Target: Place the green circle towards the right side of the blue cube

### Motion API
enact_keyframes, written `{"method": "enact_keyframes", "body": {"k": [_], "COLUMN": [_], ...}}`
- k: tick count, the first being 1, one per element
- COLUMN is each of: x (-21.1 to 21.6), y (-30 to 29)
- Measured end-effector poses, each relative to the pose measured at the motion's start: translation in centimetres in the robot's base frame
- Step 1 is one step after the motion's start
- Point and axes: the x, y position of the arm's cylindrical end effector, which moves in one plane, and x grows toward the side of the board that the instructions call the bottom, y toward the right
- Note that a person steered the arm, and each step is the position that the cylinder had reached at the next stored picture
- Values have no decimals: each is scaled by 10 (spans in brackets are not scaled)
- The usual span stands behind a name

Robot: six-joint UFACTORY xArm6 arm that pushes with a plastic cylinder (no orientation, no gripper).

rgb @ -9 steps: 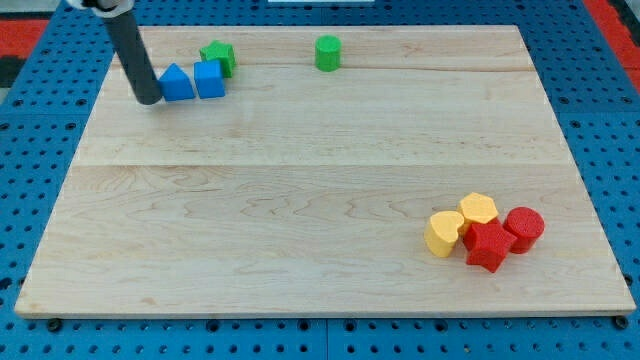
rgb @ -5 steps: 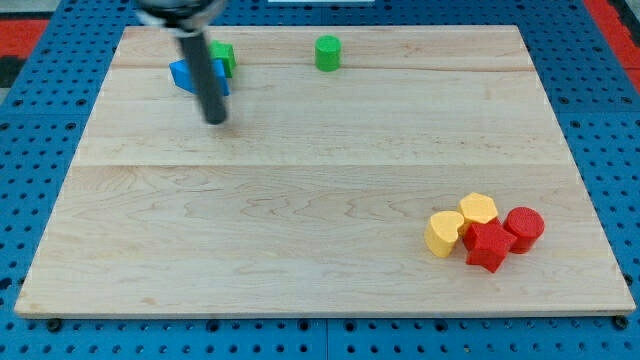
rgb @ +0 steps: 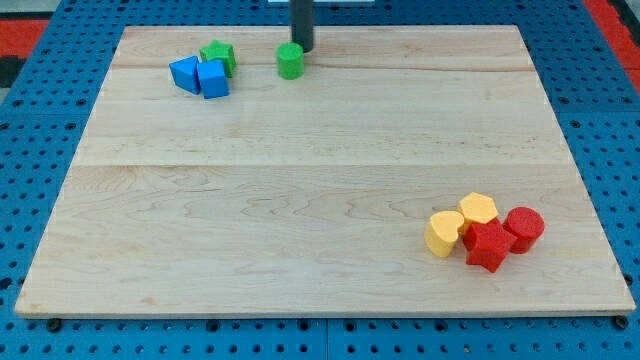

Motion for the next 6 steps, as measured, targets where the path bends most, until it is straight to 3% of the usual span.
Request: {"method": "enact_keyframes", "body": {"k": [2, 3, 6], "x": [12, 33, 50], "y": [45, 5, -16]}}
